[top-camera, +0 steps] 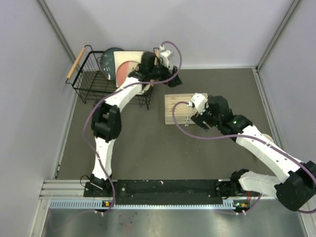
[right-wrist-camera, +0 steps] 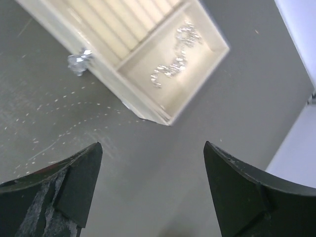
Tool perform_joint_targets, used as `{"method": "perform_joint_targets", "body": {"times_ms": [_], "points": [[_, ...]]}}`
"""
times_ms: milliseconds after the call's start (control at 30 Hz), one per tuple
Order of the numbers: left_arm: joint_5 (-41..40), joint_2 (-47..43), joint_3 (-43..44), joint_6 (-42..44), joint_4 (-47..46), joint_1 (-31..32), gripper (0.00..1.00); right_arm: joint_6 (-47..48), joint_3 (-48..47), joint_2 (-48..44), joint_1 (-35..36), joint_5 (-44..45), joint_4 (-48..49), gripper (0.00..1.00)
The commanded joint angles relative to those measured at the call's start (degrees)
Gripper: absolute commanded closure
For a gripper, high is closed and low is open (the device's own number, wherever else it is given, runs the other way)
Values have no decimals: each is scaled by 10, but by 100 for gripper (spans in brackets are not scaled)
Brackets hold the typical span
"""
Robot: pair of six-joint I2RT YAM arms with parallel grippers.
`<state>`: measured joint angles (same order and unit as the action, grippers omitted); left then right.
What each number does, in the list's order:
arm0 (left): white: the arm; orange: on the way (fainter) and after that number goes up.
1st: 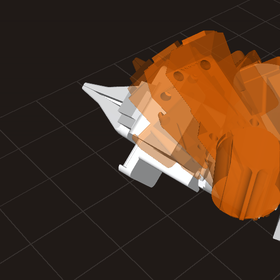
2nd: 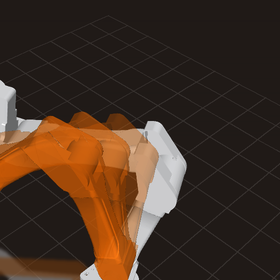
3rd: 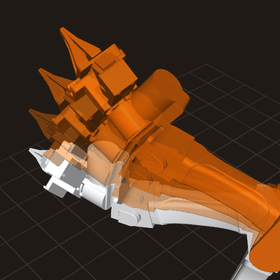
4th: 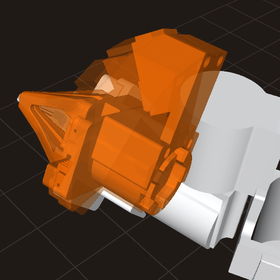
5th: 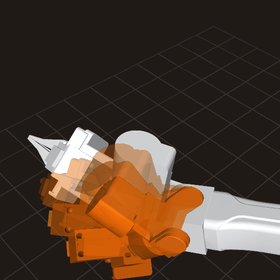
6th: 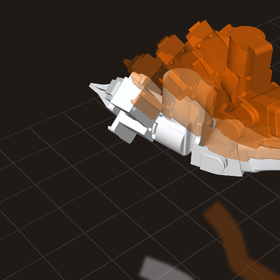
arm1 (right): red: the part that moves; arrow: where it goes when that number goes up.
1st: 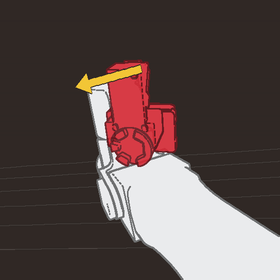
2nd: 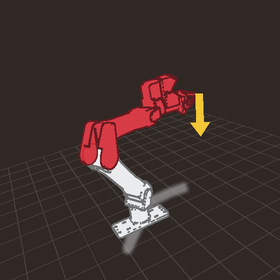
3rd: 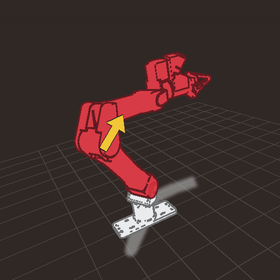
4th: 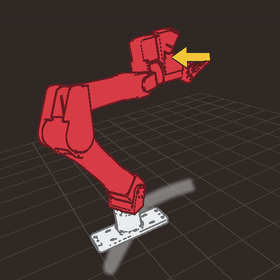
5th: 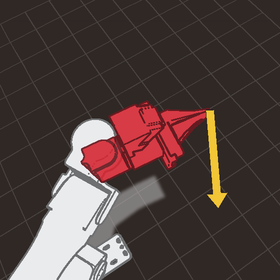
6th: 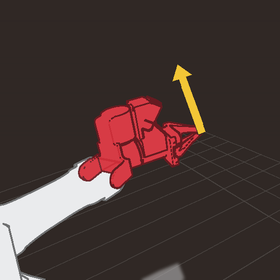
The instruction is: Organize the mixed jewelry
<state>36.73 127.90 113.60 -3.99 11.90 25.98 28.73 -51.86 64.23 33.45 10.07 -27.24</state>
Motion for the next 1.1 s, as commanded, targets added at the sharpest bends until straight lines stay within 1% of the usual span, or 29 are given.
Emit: {"method": "perform_joint_targets", "body": {"times_ms": [0, 100, 167, 200, 233, 267, 333, 367, 400, 433, 467, 533, 567, 600, 667, 700, 767, 833, 867, 933, 1067], "points": [[-29, -142, -29, -16, -66, -36, 1, -65, -62, -16, -49, 30, -36, 16], [-9, -192, -58, -25, -58, -43, 1, -86, -82, -25, -73, 15, -56, 14], [-3, -231, -76, -29, -33, -43, 1, -100, -92, -35, -81, 8, -68, 13], [-5, -247, -95, -31, -26, -45, 2, -104, -95, -40, -84, 8, -69, 1], [-14, -264, -108, -32, -17, -47, 2, -108, -98, -56, -88, 10, -69, 1], [-25, -302, -122, -36, -17, -52, 2, -111, -98, -63, -91, 14, -67, 1], [-51, -344, -171, -39, -17, -60, 1, -122, -110, -87, -92, 26, -64, 1], [-72, -385, -187, -44, -18, -66, 1, -126, -115, -95, -90, 29, -62, 1], [-82, -406, -219, -48, -21, -81, 1, -129, -120, -102, -92, 30, -58, 1], [-98, -428, -233, -50, -21, -88, 1, -135, -133, -107, -93, 36, -57, 1], [-131, -470, -249, -48, -16, -95, 1, -136, -141, -111, -95, 36, -57, 1], [-171, -514, -292, -33, -11, -113, 1, -136, -161, -110, -98, 53, -57, 1], [-214, -556, -307, -13, -3, -117, 1, -132, -164, -110, -100, 58, -56, 1], [-234, -576, -334, -3, 0, -125, 1, -132, -167, -111, -100, 60, -56, 1], [-266, -629, -361, 27, 6, -133, 1, -129, -173, -115, -99, 52, -53, 1], [-299, -643, -383, 31, 15, -139, 1, -130, -175, -119, -100, 51, -49, 1], [-316, -680, -401, 35, 25, -148, 1, -131, -186, -117, -100, 63, -46, 1], [-318, -701, -427, 35, 35, -164, 1, -129, -195, -111, -100, 76, -42, 1], [-319, -718, -435, 49, 36, -169, 1, -130, -198, -111, -100, 80, -38, 1], [-321, -739, -457, 49, 35, -170, 1, -135, -204, -109, -100, 87, -33, 1], [-316, -753, -481, 42, 36, -170, 1, -141, -221, -103, -100, 94, -30, 1]]}}
